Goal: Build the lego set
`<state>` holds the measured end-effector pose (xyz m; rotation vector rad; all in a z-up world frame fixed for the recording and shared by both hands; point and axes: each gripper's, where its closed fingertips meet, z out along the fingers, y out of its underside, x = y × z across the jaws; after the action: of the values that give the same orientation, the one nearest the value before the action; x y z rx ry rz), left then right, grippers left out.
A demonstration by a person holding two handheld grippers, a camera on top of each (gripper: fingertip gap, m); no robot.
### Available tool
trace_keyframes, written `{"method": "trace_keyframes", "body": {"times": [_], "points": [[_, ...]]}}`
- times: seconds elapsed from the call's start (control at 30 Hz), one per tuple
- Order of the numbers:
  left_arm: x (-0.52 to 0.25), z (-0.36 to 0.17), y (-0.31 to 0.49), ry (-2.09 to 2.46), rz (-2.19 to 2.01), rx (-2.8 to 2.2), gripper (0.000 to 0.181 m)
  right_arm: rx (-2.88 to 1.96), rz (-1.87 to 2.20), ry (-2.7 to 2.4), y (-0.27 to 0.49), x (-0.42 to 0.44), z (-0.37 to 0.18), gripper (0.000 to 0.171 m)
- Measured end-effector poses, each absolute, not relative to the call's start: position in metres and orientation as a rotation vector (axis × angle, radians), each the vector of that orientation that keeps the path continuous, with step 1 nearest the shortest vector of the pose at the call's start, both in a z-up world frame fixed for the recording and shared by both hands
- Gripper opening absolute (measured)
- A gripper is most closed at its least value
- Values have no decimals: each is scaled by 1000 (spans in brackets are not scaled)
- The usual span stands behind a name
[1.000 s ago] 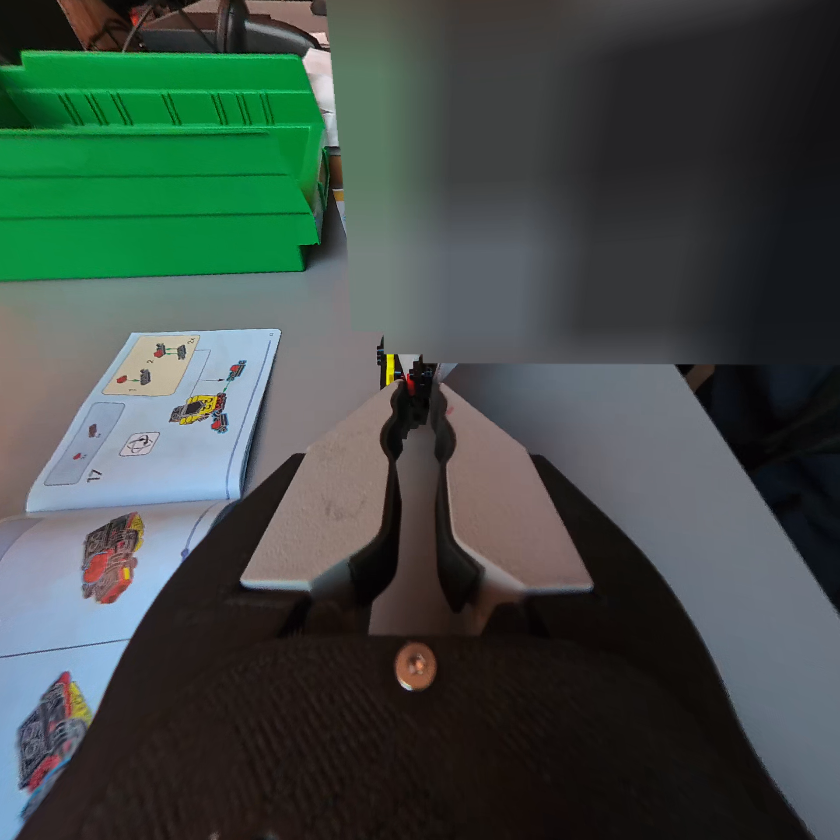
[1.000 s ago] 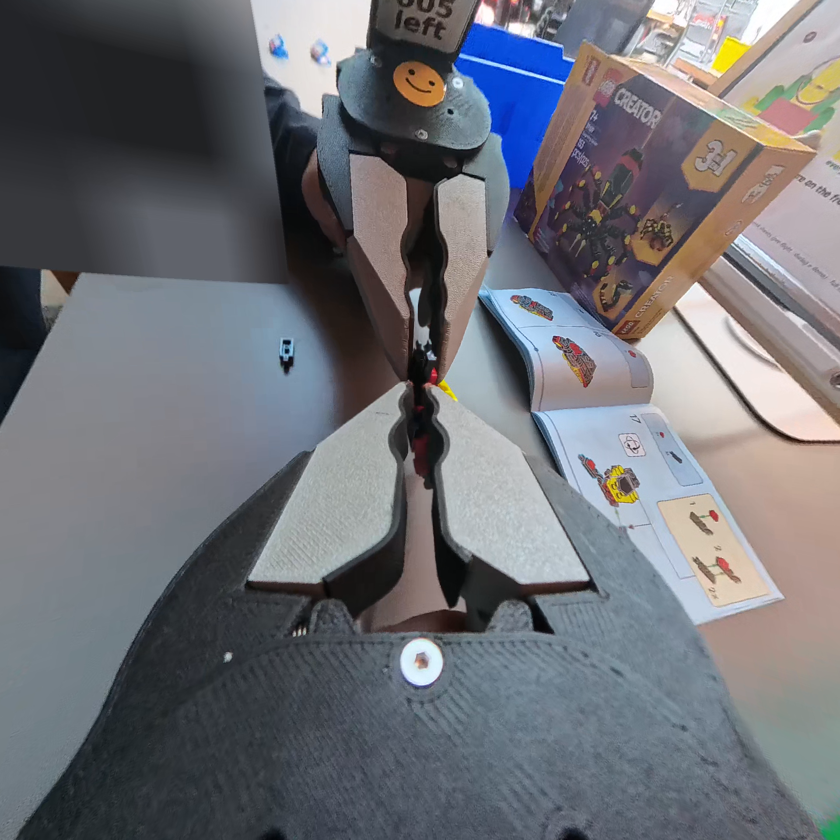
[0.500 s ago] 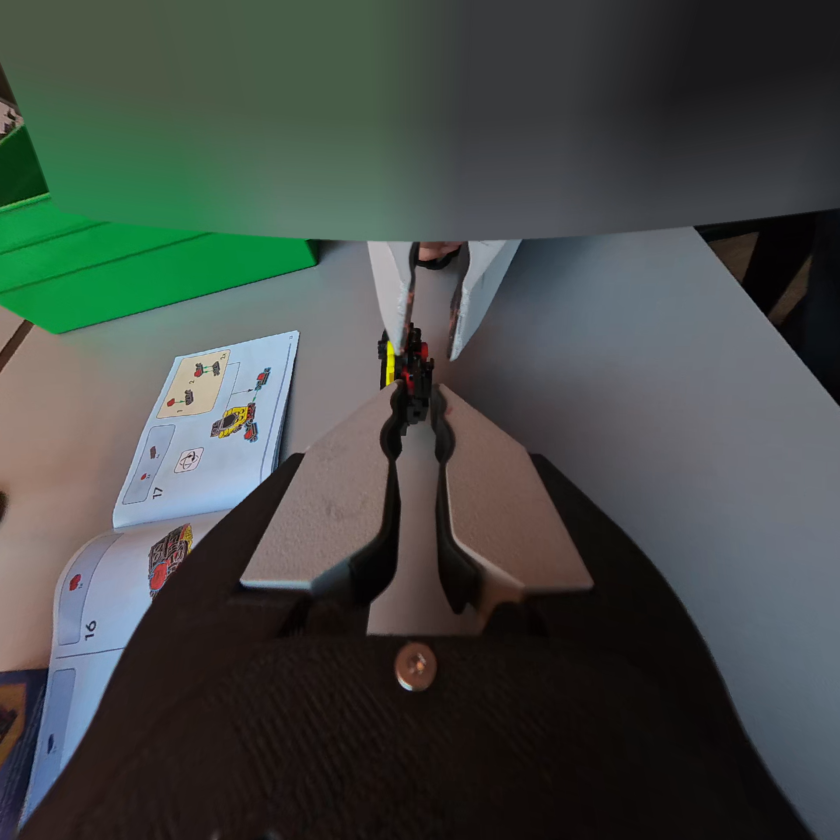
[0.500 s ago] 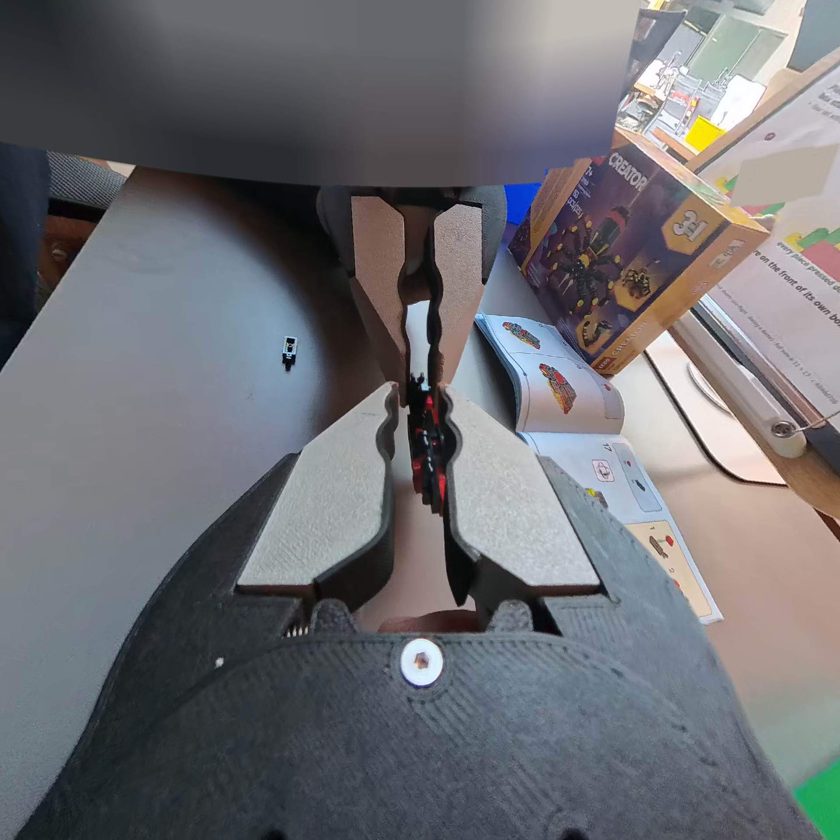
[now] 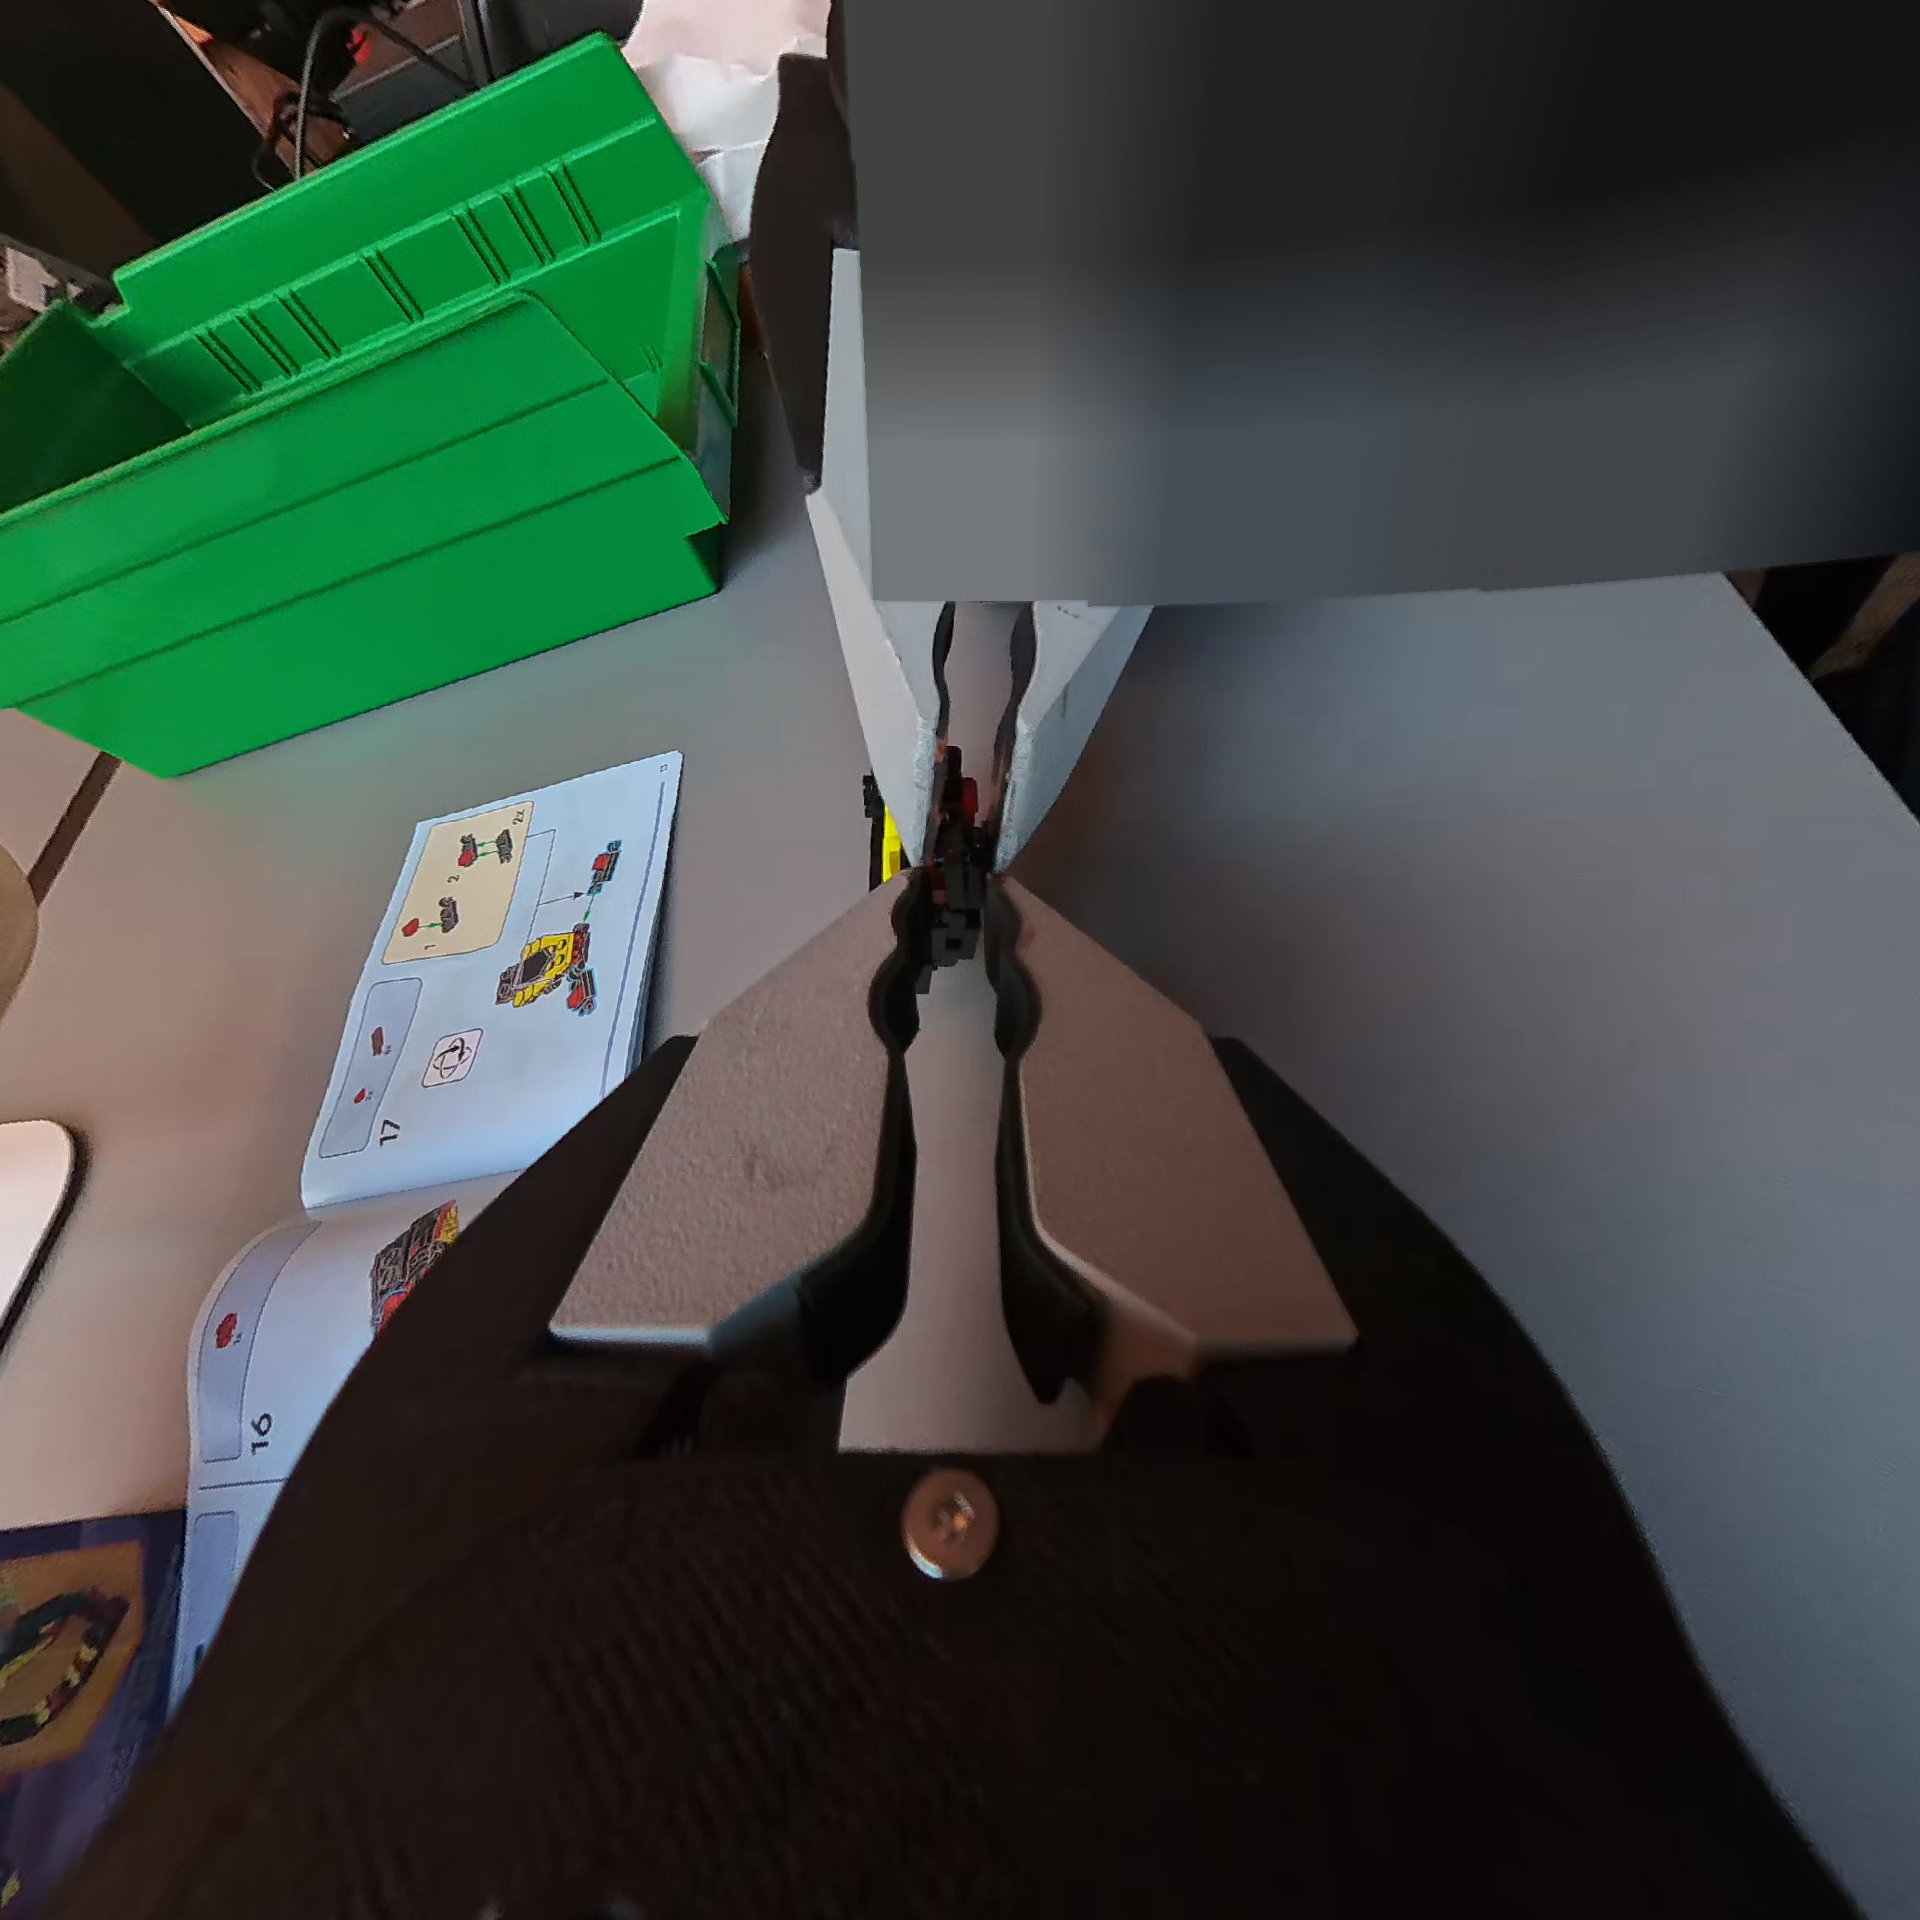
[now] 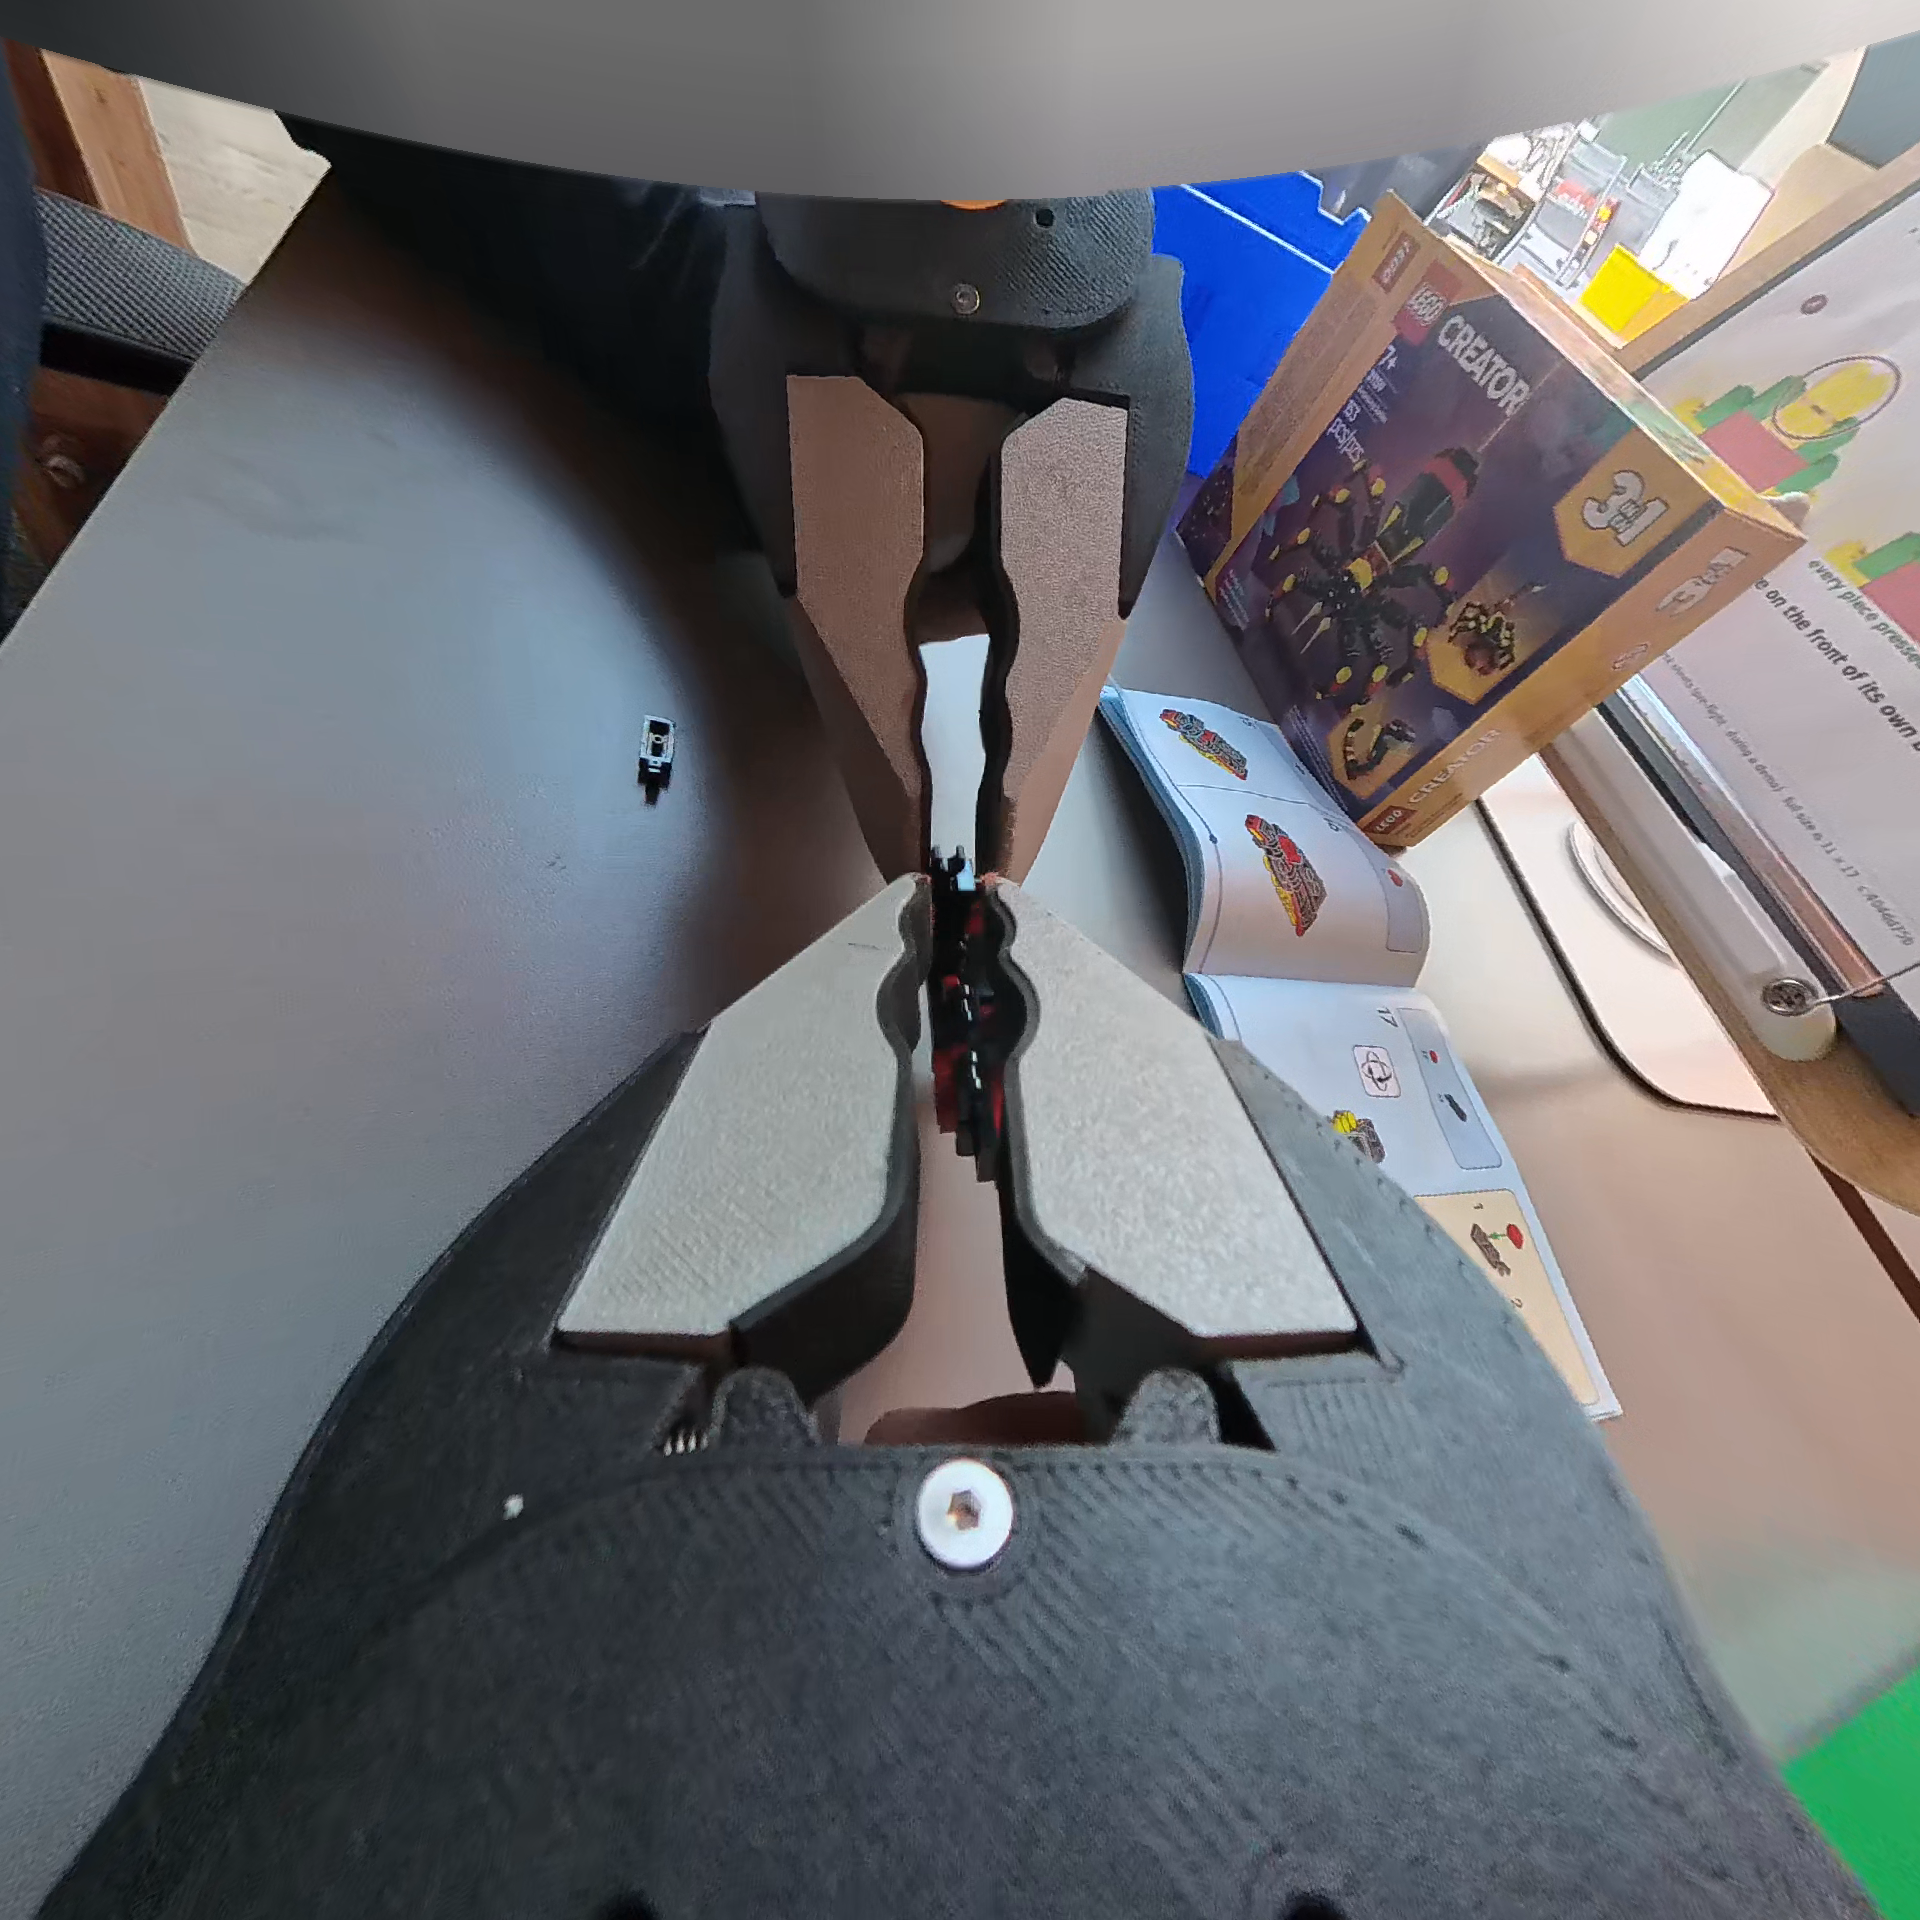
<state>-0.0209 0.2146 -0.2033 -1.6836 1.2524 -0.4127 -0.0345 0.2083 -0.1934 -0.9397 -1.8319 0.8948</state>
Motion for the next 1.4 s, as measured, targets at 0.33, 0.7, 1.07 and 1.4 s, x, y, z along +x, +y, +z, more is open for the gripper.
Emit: {"method": "trace_keyframes", "body": {"times": [0.33,0.7,1.07,1.4], "points": [[-19,-204,214,1282,-263,-1661,7,-900,807,-1863,207,-31,-195,4],[-13,-197,210,1250,-308,-1596,8,-940,967,-1864,203,-26,-189,3],[-13,-196,209,1231,-336,-1581,7,-918,991,-1857,202,-26,-188,3],[-15,-185,212,1154,-378,-1528,7,-859,1051,-1793,207,-24,-177,4]]}}
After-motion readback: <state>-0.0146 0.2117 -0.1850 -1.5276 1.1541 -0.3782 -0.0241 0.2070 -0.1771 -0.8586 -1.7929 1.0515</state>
